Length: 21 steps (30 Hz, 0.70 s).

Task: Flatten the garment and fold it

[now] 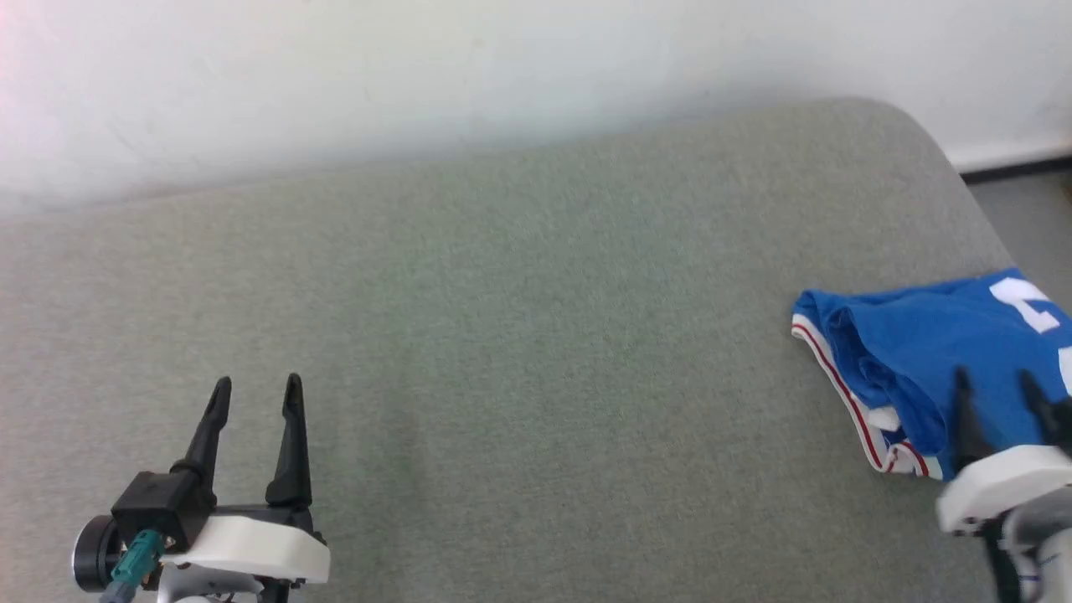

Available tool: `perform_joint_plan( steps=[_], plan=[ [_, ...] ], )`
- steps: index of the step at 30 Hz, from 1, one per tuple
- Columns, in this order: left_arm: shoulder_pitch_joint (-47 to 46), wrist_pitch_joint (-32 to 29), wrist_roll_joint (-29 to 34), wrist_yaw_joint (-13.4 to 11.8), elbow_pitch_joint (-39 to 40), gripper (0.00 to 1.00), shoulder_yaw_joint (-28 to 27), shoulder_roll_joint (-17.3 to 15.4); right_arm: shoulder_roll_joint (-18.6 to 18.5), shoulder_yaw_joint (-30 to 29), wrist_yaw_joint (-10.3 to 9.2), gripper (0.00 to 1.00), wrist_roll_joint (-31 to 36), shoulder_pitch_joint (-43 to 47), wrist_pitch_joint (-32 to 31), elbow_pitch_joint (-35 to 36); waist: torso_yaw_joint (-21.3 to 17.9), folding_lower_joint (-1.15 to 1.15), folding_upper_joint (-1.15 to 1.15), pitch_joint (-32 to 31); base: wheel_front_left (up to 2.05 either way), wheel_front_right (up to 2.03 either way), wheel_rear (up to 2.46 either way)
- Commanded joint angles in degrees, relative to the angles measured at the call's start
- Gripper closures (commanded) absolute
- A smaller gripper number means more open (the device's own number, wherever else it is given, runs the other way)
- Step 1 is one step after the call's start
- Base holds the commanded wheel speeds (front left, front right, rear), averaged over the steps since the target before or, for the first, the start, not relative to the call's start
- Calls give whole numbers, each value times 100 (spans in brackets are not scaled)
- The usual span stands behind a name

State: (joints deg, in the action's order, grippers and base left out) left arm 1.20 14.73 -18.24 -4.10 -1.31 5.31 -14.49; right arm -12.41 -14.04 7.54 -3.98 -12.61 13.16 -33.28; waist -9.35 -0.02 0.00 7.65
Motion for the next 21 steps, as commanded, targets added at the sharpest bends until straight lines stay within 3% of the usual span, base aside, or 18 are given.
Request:
perform_joint_plan(
  steps=[1, 8, 15, 21],
  plan=[
    [45, 26, 37, -3, -17, 0, -52, -14, 150, 83, -5, 0, -86, 113, -24, 265, 312, 2, 0, -441, 0, 0, 0],
    [99, 27, 83, 163, -76, 0, -342, -143, 747, 823, -5, 0, -293, 544, -188, 1567, 754, 2, 0, -615, 0, 0, 0],
    [393, 27, 12, 370, -234, 0, -666, -241, 900, 1343, -5, 0, -347, 1030, -250, 2582, 921, 2, 0, -751, 0, 0, 0],
    [728, 27, -16, 450, -368, 0, -682, -124, 934, 1632, -5, 0, -338, 1546, -461, 2955, 807, 2, 0, -926, 0, 0, 0]
  ],
)
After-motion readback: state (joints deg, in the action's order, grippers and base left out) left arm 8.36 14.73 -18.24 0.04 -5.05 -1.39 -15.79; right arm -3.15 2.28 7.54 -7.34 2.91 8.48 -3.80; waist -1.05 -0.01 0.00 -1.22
